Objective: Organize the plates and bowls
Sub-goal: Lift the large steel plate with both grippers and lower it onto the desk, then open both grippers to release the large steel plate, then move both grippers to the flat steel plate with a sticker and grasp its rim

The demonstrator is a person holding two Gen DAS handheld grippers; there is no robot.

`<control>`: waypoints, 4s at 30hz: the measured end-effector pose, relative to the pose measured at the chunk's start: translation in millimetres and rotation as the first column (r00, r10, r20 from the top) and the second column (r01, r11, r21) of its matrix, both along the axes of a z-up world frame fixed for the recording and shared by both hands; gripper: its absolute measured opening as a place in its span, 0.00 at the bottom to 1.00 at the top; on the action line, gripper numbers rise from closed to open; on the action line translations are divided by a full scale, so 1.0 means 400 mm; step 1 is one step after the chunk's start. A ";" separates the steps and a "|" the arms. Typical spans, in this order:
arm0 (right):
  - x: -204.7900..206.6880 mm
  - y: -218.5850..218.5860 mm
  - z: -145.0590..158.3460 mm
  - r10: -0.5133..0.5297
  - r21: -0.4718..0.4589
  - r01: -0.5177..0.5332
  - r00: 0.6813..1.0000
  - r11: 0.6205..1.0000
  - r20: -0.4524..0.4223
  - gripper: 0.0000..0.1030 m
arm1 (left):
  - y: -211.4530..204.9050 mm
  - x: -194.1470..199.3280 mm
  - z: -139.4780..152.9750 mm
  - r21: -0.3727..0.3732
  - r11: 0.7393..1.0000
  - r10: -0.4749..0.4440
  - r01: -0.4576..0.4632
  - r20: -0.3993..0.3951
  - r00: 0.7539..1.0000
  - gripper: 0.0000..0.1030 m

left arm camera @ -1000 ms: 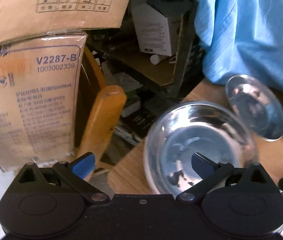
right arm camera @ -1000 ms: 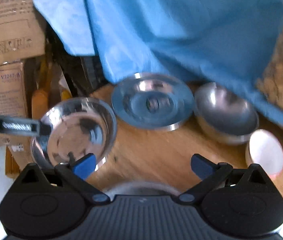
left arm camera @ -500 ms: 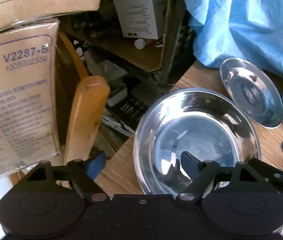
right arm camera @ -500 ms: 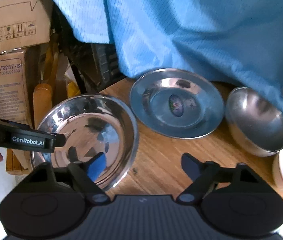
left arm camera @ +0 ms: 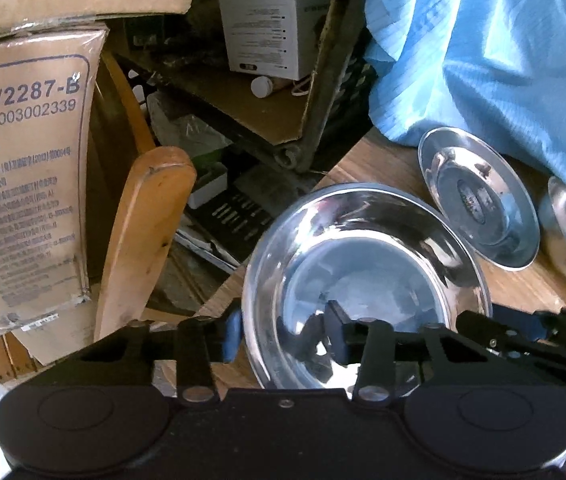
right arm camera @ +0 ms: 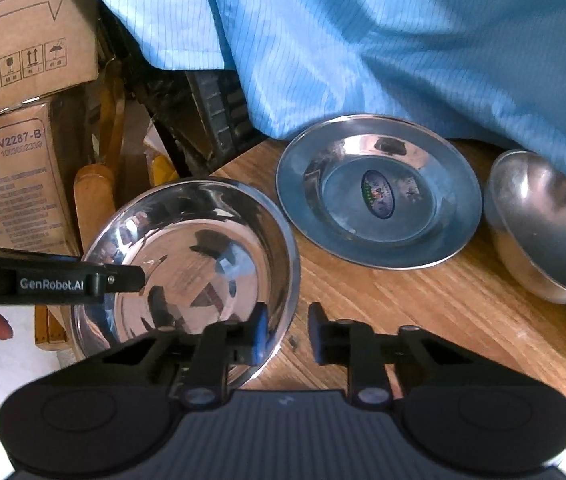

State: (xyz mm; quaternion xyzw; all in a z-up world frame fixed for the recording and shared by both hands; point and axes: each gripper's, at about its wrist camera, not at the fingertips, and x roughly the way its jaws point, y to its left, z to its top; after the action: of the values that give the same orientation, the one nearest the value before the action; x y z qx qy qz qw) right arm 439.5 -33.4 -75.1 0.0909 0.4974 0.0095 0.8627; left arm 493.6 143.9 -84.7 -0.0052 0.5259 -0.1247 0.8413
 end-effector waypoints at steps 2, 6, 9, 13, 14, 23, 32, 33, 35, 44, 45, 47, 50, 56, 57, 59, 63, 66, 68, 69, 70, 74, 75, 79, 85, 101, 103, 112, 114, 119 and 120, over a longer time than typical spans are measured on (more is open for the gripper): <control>0.000 -0.005 -0.003 0.002 0.008 -0.002 1.000 1.000 -0.002 0.19 | 0.011 0.003 0.001 -0.040 0.999 0.011 -0.011 -0.012 1.000 0.36; -0.009 -0.032 -0.009 -0.013 0.071 0.012 1.000 0.997 0.008 0.17 | 0.051 0.007 -0.003 -0.146 0.988 0.052 -0.056 -0.030 0.998 0.27; -0.020 -0.042 0.000 -0.013 0.074 0.012 1.000 0.997 0.022 0.16 | 0.067 -0.006 0.002 -0.183 0.979 0.083 -0.088 -0.037 0.996 0.17; -0.048 -0.059 0.020 -0.011 0.086 0.006 0.998 0.996 0.058 0.16 | 0.052 -0.043 0.030 -0.187 0.980 0.077 -0.075 0.005 0.997 0.17; -0.056 -0.067 0.024 -0.016 0.090 0.010 0.998 0.996 0.064 0.16 | 0.047 -0.053 0.035 -0.187 0.980 0.075 -0.071 0.011 0.997 0.17; -0.158 -0.152 0.094 -0.033 0.119 0.019 0.992 0.993 0.120 0.15 | -0.021 -0.150 0.104 -0.220 0.975 0.054 -0.031 0.099 0.994 0.16; -0.275 -0.232 0.144 -0.053 0.122 0.039 0.992 0.992 0.113 0.16 | -0.117 -0.253 0.125 -0.193 0.981 0.012 0.010 0.114 0.993 0.13; -0.286 -0.236 0.145 -0.050 0.118 0.037 0.992 0.992 0.112 0.16 | -0.126 -0.266 0.125 -0.190 0.982 0.004 0.017 0.109 0.994 0.13; -0.314 -0.249 0.147 -0.041 0.120 0.028 0.993 0.992 0.108 0.16 | -0.140 -0.292 0.122 -0.178 0.984 -0.011 0.028 0.099 0.995 0.13; -0.393 -0.269 0.129 0.022 0.127 -0.030 0.998 0.992 0.062 0.16 | -0.188 -0.380 0.091 -0.053 0.996 -0.075 0.079 0.071 0.995 0.13; -0.396 -0.269 0.126 0.028 0.126 -0.035 0.998 0.991 0.057 0.16 | -0.193 -0.386 0.090 -0.030 0.996 -0.086 0.089 0.076 0.993 0.14; -0.397 -0.267 0.121 0.040 0.122 -0.044 0.998 0.992 0.039 0.16 | -0.199 -0.397 0.089 -0.006 0.995 -0.097 0.097 0.079 0.992 0.14; -0.402 -0.271 0.111 0.051 0.133 -0.053 0.999 0.990 0.016 0.16 | -0.204 -0.402 0.086 0.013 0.995 -0.102 0.101 0.074 0.992 0.14; -0.403 -0.271 0.101 0.068 0.127 -0.065 0.997 0.990 -0.022 0.17 | -0.229 -0.407 0.075 0.053 0.991 -0.130 0.127 0.067 0.989 0.14; -0.403 -0.272 0.099 0.067 0.128 -0.063 0.997 0.990 -0.027 0.17 | -0.233 -0.408 0.073 0.059 0.990 -0.135 0.131 0.065 0.989 0.15; -0.400 -0.272 0.095 0.068 0.129 -0.062 0.997 0.990 -0.037 0.17 | -0.238 -0.408 0.068 0.072 0.988 -0.144 0.140 0.063 0.988 0.15; -0.395 -0.266 0.093 0.078 0.120 -0.072 0.996 0.990 -0.053 0.18 | -0.248 -0.407 0.061 0.101 0.982 -0.164 0.158 0.057 0.985 0.16; -0.392 -0.259 0.091 0.084 0.109 -0.078 0.995 0.991 -0.057 0.18 | -0.250 -0.404 0.056 0.115 0.978 -0.178 0.171 0.052 0.983 0.17; -0.390 -0.255 0.091 0.090 0.100 -0.084 0.994 0.991 -0.060 0.18 | -0.250 -0.400 0.052 0.121 0.977 -0.181 0.174 0.046 0.982 0.18; -0.390 -0.253 0.091 0.094 0.095 -0.087 0.994 0.992 -0.061 0.19 | -0.249 -0.398 0.050 0.123 0.977 -0.181 0.174 0.047 0.982 0.18; -0.389 -0.249 0.092 0.097 0.088 -0.091 0.993 0.992 -0.061 0.20 | -0.249 -0.398 0.050 0.124 0.977 -0.182 0.175 0.049 0.982 0.18; -0.387 -0.243 0.094 0.101 0.067 -0.097 0.993 0.993 -0.061 0.22 | -0.252 -0.393 0.046 0.125 0.975 -0.192 0.185 0.046 0.980 0.19; -0.388 -0.241 0.095 0.100 0.062 -0.097 0.993 0.993 -0.061 0.23 | -0.253 -0.392 0.044 0.125 0.974 -0.197 0.191 0.043 0.979 0.19; -0.389 -0.232 0.097 0.101 0.041 -0.098 0.993 0.994 -0.064 0.29 | -0.259 -0.392 0.033 0.127 0.969 -0.216 0.210 0.029 0.976 0.19; -0.390 -0.237 0.095 0.083 0.050 -0.080 0.994 0.996 -0.065 0.35 | -0.257 -0.388 0.030 0.108 0.968 -0.229 0.224 0.028 0.973 0.19; -0.392 -0.234 0.116 0.023 0.053 -0.022 1.000 0.998 -0.019 0.88 | -0.224 -0.349 0.072 0.057 0.989 -0.139 0.133 0.133 0.981 0.96; -0.392 -0.235 0.138 0.004 0.033 -0.005 0.999 0.999 0.038 0.95 | -0.212 -0.327 0.077 0.072 0.991 -0.123 0.112 0.170 0.978 0.96; -0.325 -0.271 0.184 -0.118 0.083 0.106 0.982 0.991 0.146 1.00 | -0.129 -0.147 0.078 0.043 0.999 0.017 -0.027 0.207 0.978 0.99; -0.305 -0.275 0.181 -0.143 0.084 0.132 0.979 0.988 0.148 1.00 | -0.121 -0.103 0.066 0.002 0.999 0.048 -0.049 0.197 0.979 0.99; -0.243 -0.277 0.160 -0.195 0.117 0.183 0.975 0.976 0.105 1.00 | -0.129 -0.020 0.043 -0.047 0.999 0.025 -0.015 0.221 0.975 0.99; -0.229 -0.274 0.154 -0.197 0.130 0.185 0.977 0.974 0.086 1.00 | -0.136 -0.002 0.037 -0.048 0.999 0.013 -0.003 0.219 0.976 0.99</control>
State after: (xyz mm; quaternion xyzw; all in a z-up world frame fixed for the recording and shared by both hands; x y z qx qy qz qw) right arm 347.8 -143.0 -13.7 0.1902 0.4416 -0.0390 0.8759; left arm 492.8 89.4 -70.1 -0.0133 0.4267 -0.1334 0.8944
